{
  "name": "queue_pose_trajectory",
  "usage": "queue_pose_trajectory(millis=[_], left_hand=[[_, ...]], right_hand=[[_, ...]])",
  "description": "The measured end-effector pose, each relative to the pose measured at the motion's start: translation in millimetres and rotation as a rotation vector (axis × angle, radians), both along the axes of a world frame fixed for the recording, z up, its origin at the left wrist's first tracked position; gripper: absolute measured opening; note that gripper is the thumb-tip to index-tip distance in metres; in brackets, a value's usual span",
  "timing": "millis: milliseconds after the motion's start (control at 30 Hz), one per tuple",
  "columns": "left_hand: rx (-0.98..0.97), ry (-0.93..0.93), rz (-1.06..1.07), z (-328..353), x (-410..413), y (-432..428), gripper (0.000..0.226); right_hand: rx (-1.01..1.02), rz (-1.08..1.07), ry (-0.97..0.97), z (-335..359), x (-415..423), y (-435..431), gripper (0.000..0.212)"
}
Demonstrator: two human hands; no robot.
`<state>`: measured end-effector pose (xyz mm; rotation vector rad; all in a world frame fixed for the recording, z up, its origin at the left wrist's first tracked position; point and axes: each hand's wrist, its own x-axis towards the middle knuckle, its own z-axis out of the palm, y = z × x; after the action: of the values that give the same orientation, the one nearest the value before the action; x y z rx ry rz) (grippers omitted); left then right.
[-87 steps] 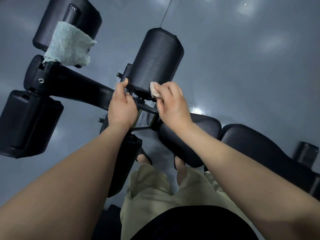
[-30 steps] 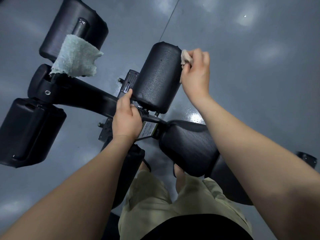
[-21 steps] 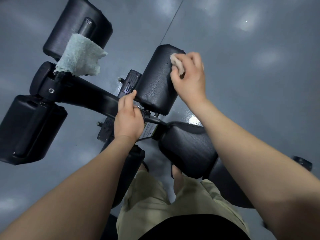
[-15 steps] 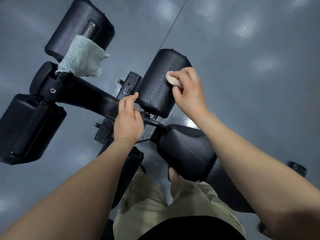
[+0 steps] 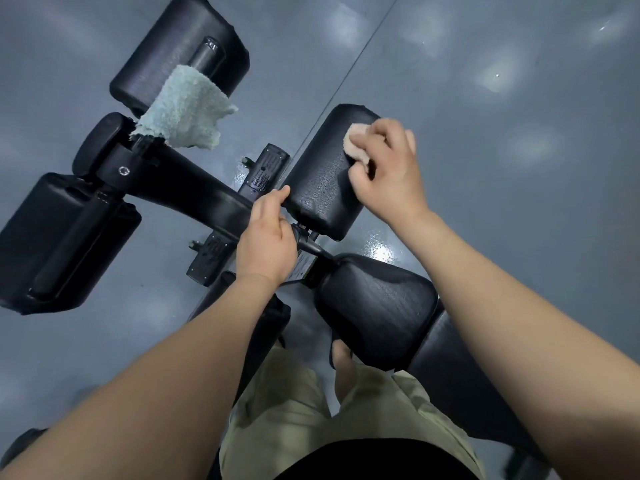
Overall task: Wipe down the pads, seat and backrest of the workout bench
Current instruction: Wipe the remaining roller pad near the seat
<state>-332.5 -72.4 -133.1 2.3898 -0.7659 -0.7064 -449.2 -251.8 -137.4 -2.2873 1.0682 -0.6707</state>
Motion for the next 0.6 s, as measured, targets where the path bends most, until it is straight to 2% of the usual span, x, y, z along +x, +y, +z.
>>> queue_pose_trajectory(millis=[100, 367, 467, 533, 600], left_hand=[[0.002, 0.001, -0.003, 0.3, 0.1, -0.2, 0.048], [0.007, 0.004, -0.003, 1.5, 0.0, -0.1, 0.048], [0.004, 0.006, -0.01, 1.8, 0.1, -0.5, 0.048], [0.001, 0.002, -0.012, 1.7, 0.2, -0.8, 0.048], [0.003, 0.001, -0.013, 1.6, 0.2, -0.6, 0.048]], right_hand=[[0.011, 0.069, 0.005, -0.5, -8.5, 12.7, 0.015], [-0.019, 0.182, 0.043, 0.3, -10.7, -10.3, 0.016], [-0.015, 0.044, 0.02, 3.5, -2.9, -32.3, 0.018], [0.023, -0.063, 0.033, 1.8, 5.1, -46.8, 0.03], [0.036, -0.068, 0.095, -3.9, 11.7, -51.6, 0.039]])
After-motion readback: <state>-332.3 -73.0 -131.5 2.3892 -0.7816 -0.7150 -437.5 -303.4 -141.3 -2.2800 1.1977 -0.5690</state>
